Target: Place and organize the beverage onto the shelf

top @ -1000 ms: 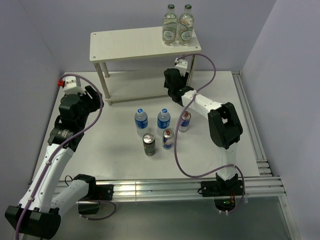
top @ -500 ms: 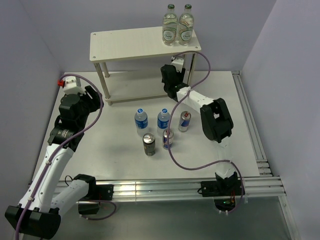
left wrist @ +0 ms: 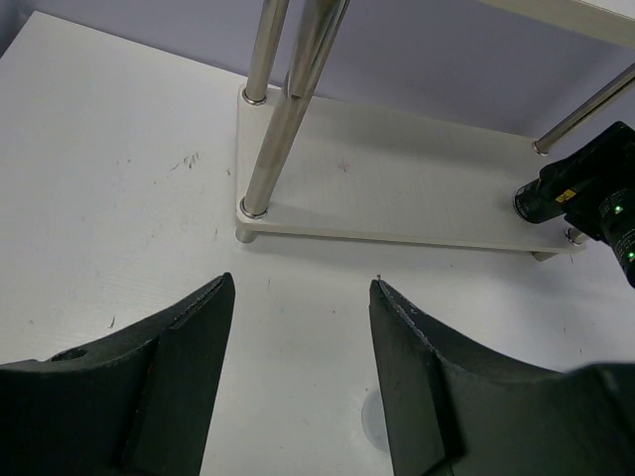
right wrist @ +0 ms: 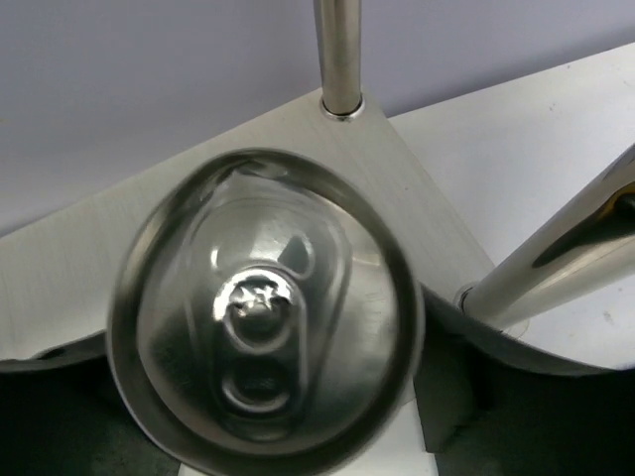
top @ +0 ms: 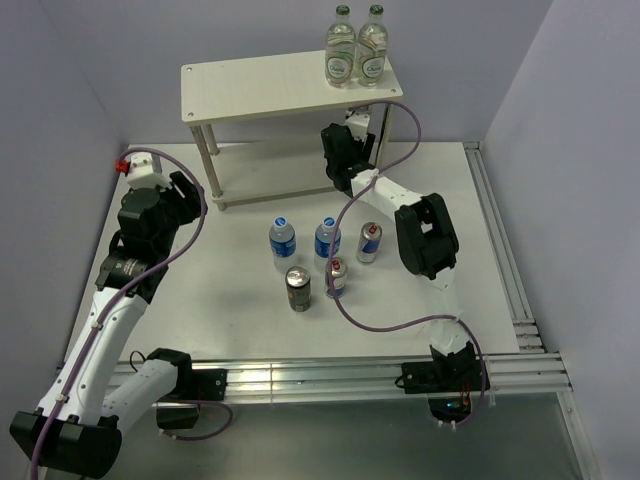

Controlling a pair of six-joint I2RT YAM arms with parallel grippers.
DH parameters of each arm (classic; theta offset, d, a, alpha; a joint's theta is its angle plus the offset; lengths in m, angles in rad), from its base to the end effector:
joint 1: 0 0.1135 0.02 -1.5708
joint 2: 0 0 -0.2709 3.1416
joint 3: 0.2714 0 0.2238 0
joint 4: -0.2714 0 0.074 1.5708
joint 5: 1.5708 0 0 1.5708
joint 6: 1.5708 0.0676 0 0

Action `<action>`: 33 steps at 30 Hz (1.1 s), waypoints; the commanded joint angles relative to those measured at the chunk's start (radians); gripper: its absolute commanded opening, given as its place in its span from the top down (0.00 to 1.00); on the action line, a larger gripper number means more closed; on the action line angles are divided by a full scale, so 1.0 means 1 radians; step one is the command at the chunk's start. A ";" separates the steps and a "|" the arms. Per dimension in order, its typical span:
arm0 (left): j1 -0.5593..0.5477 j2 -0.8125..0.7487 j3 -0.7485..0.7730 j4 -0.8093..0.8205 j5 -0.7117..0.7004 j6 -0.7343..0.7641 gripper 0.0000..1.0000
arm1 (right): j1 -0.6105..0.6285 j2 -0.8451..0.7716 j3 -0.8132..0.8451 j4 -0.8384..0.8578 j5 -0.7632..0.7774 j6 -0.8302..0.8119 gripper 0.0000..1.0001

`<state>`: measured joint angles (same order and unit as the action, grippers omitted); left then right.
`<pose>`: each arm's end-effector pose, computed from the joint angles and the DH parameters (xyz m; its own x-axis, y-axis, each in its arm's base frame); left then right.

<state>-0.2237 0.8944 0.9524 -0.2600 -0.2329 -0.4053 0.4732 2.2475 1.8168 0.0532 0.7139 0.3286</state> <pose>0.1976 -0.0290 0.3691 -0.1780 -0.3530 -0.9186 -0.0814 0.9355 -0.3437 0.4892 0.2007 0.2431 -0.2468 0.1476 -0.9577 0.2927 0.9535 0.0716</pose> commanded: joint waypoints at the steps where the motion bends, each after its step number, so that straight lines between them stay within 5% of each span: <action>1: 0.004 -0.005 0.003 0.021 0.003 0.017 0.37 | -0.018 -0.028 0.036 0.033 0.045 0.010 0.20; 5: 0.004 -0.006 0.005 0.019 0.004 0.017 0.37 | -0.019 -0.040 0.024 0.019 0.048 0.018 0.00; 33: 0.004 -0.023 0.002 0.019 -0.023 0.023 0.38 | 0.025 -0.465 -0.379 -0.006 -0.016 0.079 0.00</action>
<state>-0.2237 0.8921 0.9520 -0.2600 -0.2371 -0.4046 0.4896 1.8721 1.4822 0.0414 0.7132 0.3828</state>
